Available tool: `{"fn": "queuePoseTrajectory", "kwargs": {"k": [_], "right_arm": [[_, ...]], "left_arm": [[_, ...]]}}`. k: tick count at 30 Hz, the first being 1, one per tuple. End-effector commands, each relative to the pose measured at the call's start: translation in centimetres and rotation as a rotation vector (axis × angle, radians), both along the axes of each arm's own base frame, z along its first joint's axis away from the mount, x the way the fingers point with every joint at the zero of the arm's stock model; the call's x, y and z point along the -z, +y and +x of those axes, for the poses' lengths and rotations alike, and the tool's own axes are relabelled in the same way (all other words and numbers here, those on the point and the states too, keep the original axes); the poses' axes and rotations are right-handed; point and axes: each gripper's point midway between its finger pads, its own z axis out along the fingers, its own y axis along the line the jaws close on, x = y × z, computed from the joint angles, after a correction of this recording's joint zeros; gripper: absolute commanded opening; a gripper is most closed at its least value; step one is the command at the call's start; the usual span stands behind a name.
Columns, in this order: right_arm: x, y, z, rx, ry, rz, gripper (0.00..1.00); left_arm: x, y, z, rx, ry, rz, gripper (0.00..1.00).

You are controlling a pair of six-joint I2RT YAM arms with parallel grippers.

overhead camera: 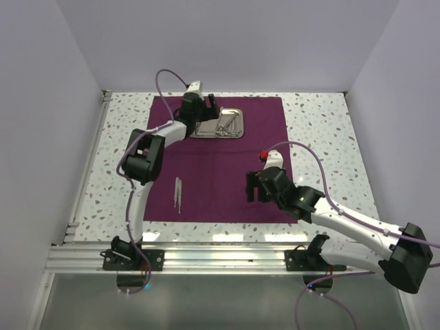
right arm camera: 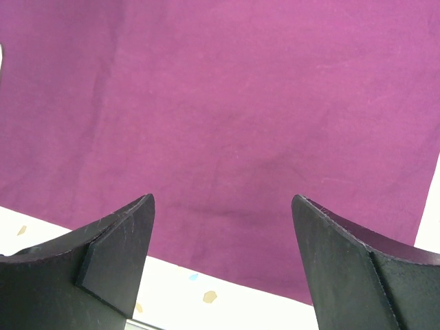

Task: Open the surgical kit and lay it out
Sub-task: Pick up the medical item from the container.

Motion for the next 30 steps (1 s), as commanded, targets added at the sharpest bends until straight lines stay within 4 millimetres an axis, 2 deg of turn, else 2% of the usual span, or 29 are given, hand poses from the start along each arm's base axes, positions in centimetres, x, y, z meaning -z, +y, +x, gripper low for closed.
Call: {"fn": "queuePoseTrajectory", "kwargs": {"k": [1,2,4,6,8,9,10,11,13,19,30], "right_arm": [[-0.5,0.4,0.7,0.008,-0.028,0.014,0.85],[-0.5,0.4,0.7,0.009,-0.027,0.014,0.85],[-0.2,0.4,0.7,0.011,-0.023,0.005,0.85],[-0.1,0.5,0.7,0.007,-0.019,0.001,0.85],[-0.1,0.6,0.8,0.007,-0.018,0.003,0.85],[-0.1,0.6,0.8,0.008,-0.017,0.0,0.85],[0.0,0.6,0.8,0.007,-0.015,-0.001,0.85],[-0.1,0.6,0.8,0.007,-0.016,0.0,0.85],[-0.1,0.6,0.7,0.006,-0.016,-0.001,0.85],[0.1,0.5,0.8,0.009,-0.015,-0.008,0.85],[0.1,0.4,0.8,0.013,-0.017,-0.008,0.85]], "left_arm": [[-4.0,-4.0,1.5,0.131,-0.094,-0.059,0.93],[-4.9,-4.2,2.1,0.132,-0.107,-0.058,0.94],[-4.4,-4.2,2.5,0.129,-0.104,-0.049,0.93],[-4.9,-4.5,2.9,0.137,-0.112,-0.047,0.94],[-3.6,-5.0,2.8,0.15,-0.091,-0.01,0.93],[-4.3,-5.8,3.1,0.134,-0.109,0.016,0.93],[-3.1,-6.1,3.1,0.122,-0.091,0.053,0.93],[-3.2,-6.3,3.2,0.118,-0.087,0.1,0.93],[-1.8,-6.6,3.2,0.069,-0.068,0.162,0.93],[0.2,-5.1,2.8,-0.015,0.008,0.224,0.88],[2.6,-4.9,1.8,-0.012,0.063,0.262,0.85]]}}
